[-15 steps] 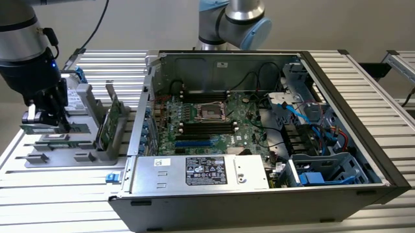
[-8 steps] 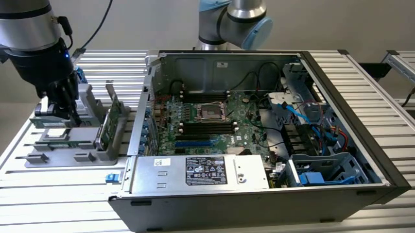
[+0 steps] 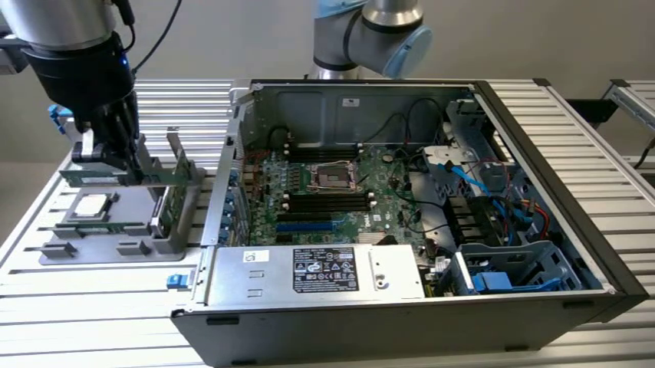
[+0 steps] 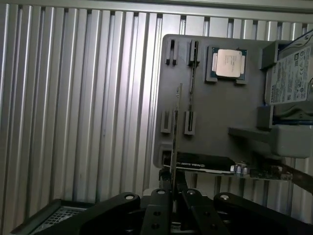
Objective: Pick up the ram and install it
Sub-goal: 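Pick up the ram and move it above insertion slot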
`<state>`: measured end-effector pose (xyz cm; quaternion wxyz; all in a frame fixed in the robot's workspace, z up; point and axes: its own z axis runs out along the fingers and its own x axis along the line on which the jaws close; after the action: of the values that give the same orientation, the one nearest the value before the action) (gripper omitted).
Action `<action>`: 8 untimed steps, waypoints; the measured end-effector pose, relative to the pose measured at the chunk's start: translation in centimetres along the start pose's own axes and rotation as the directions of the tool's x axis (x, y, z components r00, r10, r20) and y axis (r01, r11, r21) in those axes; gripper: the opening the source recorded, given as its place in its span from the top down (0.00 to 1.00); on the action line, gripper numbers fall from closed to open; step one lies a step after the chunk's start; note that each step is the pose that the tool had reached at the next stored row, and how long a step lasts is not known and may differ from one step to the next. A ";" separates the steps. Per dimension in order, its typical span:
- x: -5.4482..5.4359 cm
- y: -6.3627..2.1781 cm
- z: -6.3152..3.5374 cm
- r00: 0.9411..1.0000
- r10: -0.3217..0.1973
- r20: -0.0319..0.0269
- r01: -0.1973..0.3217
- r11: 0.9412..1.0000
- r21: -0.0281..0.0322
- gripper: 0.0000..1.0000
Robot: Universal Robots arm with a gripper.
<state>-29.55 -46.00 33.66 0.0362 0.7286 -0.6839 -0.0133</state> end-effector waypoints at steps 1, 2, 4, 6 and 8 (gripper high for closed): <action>0.0 -0.35 -0.39 1.000 -0.001 0.002 0.001 1.000 0.000 0.86; 0.1 -0.69 -0.78 1.000 -0.001 0.003 0.001 1.000 0.000 0.86; 0.1 -1.35 -1.54 1.000 -0.002 0.006 0.002 1.000 0.000 0.86; 0.2 -2.05 -2.33 1.000 -0.003 0.009 0.003 1.000 0.000 0.86; 0.3 -2.75 -3.13 1.000 -0.004 0.012 0.004 1.000 0.000 0.86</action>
<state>-26.58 -46.00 36.59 0.0320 0.7299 -0.6825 -0.0177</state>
